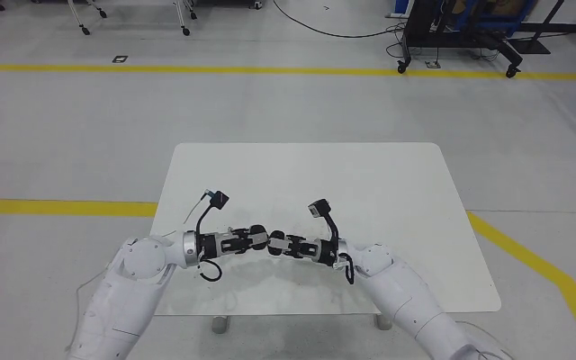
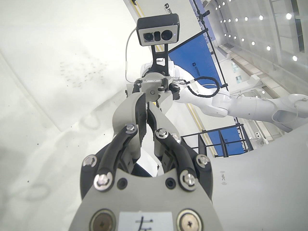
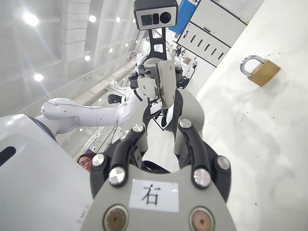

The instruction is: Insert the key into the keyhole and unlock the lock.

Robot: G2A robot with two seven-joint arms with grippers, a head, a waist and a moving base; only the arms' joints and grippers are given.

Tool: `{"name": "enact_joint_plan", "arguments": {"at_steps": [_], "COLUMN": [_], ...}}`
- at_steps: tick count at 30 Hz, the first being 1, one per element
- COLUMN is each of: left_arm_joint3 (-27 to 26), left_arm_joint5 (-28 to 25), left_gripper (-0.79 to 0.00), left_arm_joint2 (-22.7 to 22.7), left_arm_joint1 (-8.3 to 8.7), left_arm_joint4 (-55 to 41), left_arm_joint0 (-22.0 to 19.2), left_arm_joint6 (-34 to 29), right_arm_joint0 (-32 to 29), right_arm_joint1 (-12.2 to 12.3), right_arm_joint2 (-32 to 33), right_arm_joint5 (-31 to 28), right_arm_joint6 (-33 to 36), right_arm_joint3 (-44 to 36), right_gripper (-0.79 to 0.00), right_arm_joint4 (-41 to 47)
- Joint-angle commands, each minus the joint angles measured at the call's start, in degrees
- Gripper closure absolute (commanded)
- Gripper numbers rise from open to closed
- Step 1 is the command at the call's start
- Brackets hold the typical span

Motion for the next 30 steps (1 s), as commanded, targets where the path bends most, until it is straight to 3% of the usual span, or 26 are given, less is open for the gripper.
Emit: {"name": "enact_joint_plan", "arguments": {"at_steps": [1, 4, 10, 11, 12, 21, 27, 30], "left_arm_joint3": [0.0, 0.0, 0.2, 0.2, 0.3, -0.8, -8.2, -13.6], "left_arm_joint5": [-0.1, -0.1, 0.1, 0.1, 0.1, -1.3, -4.0, -3.2], "left_gripper": [0.000, 0.000, 0.000, -0.268, -0.785, -0.785, -0.785, -0.785], "left_arm_joint2": [0.1, 0.3, 0.4, 0.4, 0.3, -3.4, -9.8, -13.5], "left_arm_joint1": [0.07, 0.20, 0.41, 0.45, 0.49, 1.12, 2.57, 3.52], "left_arm_joint4": [-0.1, -0.2, -0.7, -0.7, -0.5, 4.0, 13.8, 28.0], "left_arm_joint0": [0.0, -0.1, -0.2, -0.3, -0.3, -0.1, 1.9, 4.0], "left_arm_joint6": [0.1, 0.1, 0.9, 1.1, 1.5, 9.4, 10.4, 10.1], "right_arm_joint0": [0.0, 0.0, 0.0, 0.0, 0.1, -0.2, -2.7, -2.7], "right_arm_joint1": [0.0, 0.1, 0.2, 0.2, 0.2, 1.5, 3.2, 3.2], "right_arm_joint2": [0.0, 0.0, -0.3, -0.3, -0.3, 4.3, 10.6, 10.6], "right_arm_joint5": [0.1, 0.0, 0.0, 0.1, 0.0, -3.3, -6.6, -6.6], "right_arm_joint6": [0.0, 0.0, 0.7, 0.7, 0.7, -2.0, -7.2, -7.2], "right_arm_joint3": [0.0, 0.0, -0.2, -0.2, -0.3, 0.2, -1.0, -1.0], "right_gripper": [-0.148, 0.000, 0.000, 0.000, 0.000, 0.000, 0.000, 0.000], "right_arm_joint4": [0.1, 0.2, 0.5, 0.6, 0.7, 1.1, 0.2, 0.2]}}
